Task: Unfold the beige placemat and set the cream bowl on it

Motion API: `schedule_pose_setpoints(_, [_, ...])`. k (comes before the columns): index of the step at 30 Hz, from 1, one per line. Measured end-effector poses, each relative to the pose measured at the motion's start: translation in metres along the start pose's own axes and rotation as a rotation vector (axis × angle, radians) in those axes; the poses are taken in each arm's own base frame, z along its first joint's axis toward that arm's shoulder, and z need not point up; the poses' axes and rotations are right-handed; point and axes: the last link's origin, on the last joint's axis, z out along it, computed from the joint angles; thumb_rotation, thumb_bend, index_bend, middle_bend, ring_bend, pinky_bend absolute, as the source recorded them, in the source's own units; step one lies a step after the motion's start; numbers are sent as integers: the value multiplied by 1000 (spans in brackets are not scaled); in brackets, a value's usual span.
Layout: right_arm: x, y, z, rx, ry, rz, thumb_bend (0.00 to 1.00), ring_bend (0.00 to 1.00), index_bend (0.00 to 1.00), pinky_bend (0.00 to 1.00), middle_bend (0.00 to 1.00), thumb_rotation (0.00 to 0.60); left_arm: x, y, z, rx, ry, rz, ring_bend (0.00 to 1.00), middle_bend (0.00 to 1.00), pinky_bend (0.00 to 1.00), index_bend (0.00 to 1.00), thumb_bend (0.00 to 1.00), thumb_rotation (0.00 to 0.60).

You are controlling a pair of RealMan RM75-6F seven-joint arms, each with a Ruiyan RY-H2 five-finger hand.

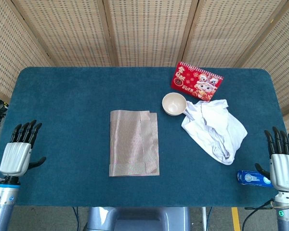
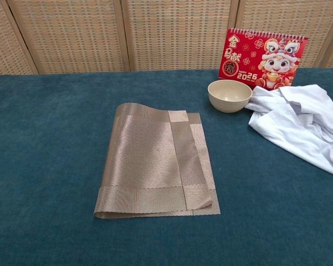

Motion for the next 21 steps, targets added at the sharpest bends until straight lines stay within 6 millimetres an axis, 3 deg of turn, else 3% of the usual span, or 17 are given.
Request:
schedule_pose_setpoints(5, [0,0,0,-1,-1,-4,0,0,90,0,0,600,-2,6,4,-55,-4,2,0,0,0,0,0,600])
schedule_pose_setpoints(9, [-1,3,0,-16,-7,-4,0,0,90,0,0,600,-3,23,16,-177,-10,21,0,0,0,0,0,600])
schedule_pose_setpoints(12, [0,5,4,-31,-5,3,0,0,90,0,0,600,-4,49,32,-346,-24,49,0,0,0,6,0,600])
schedule_pose_setpoints(15, [1,6,6,-38,-2,2,0,0,90,0,0,600,-7,85,54,-550,-49,94,0,0,0,78,18,600])
schedule_pose_setpoints(21, [2,10,8,-57,1,3,0,0,90,0,0,600,-21,164,89,-900,-135,197,0,0,0,266,227,600])
